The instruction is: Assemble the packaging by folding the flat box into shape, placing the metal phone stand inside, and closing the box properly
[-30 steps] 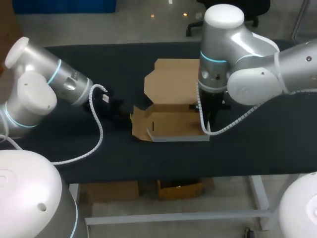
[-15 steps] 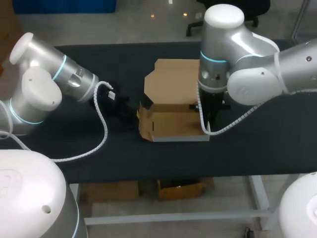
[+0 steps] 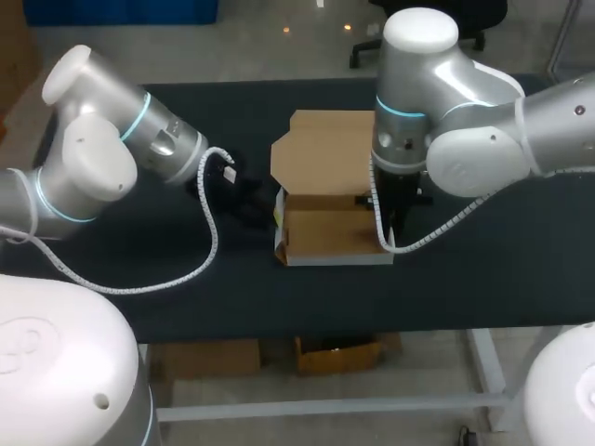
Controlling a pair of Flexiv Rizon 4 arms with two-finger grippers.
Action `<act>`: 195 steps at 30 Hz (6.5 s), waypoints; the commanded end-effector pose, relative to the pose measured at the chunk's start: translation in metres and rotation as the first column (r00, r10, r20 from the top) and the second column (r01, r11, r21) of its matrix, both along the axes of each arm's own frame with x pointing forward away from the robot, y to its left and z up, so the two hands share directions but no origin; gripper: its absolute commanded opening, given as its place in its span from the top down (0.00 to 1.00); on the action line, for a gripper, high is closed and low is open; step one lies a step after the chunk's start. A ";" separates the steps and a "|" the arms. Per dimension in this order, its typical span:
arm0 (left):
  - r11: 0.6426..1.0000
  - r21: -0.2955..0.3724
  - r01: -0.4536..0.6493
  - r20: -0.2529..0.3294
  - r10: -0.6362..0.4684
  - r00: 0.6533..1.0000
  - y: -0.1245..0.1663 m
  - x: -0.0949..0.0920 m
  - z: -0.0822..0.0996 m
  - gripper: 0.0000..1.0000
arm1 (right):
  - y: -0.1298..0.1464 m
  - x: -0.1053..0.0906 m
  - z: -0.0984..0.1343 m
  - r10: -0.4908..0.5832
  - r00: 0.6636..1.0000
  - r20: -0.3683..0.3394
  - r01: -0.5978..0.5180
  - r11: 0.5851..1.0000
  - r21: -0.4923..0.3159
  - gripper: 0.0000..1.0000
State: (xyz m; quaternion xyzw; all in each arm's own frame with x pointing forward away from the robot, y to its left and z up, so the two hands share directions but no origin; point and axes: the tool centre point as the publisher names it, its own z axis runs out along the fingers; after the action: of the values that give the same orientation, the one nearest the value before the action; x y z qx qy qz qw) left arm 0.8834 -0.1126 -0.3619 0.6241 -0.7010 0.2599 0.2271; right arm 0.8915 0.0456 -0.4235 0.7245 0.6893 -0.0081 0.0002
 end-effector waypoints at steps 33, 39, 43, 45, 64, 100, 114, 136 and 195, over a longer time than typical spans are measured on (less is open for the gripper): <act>0.983 0.182 -0.002 0.021 -0.002 1.000 -0.036 -0.002 -0.006 0.67 | 0.001 0.001 -0.001 0.000 1.000 -0.004 0.000 1.000 -0.003 1.00; 0.978 0.211 -0.012 0.026 0.006 1.000 -0.036 -0.002 -0.007 0.67 | 0.001 0.001 -0.001 0.000 1.000 -0.004 0.000 1.000 -0.003 1.00; 0.971 0.237 -0.023 0.032 0.016 0.999 -0.036 -0.001 -0.009 0.67 | 0.001 0.001 -0.001 0.000 1.000 -0.004 0.000 1.000 -0.003 1.00; 0.969 0.247 -0.026 0.032 0.019 0.999 -0.036 0.000 -0.010 0.66 | 0.001 0.001 -0.001 0.000 1.000 -0.004 0.000 1.000 -0.003 1.00; 0.928 0.362 -0.090 0.026 0.086 0.996 -0.030 0.020 -0.025 0.69 | 0.001 0.001 -0.001 0.000 1.000 -0.004 0.000 1.000 -0.003 1.00; 0.827 0.539 -0.160 0.036 0.167 0.985 -0.018 0.020 -0.048 0.96 | 0.001 0.001 -0.001 0.000 1.000 -0.004 0.000 1.000 -0.003 1.00; 0.803 0.570 -0.175 0.051 0.178 0.983 -0.018 0.018 -0.050 1.00 | 0.001 0.001 -0.001 0.000 1.000 -0.004 0.000 1.000 -0.003 0.95; 0.797 0.575 -0.184 0.078 0.170 0.982 -0.014 0.015 -0.040 1.00 | -0.009 -0.016 0.047 0.088 0.984 0.155 -0.095 0.995 0.037 0.00; 0.762 0.628 -0.158 0.056 0.158 0.986 -0.002 0.015 -0.038 1.00 | -0.114 -0.128 0.150 0.698 0.538 0.472 -0.838 0.504 0.210 0.00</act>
State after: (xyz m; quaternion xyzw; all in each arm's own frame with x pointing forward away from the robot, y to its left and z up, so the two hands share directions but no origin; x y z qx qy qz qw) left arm 0.8963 -0.1131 -0.4014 0.7213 -0.6917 0.0336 -0.0157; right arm 0.7746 -0.0492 -0.2994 0.3172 0.9178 0.2386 -0.0070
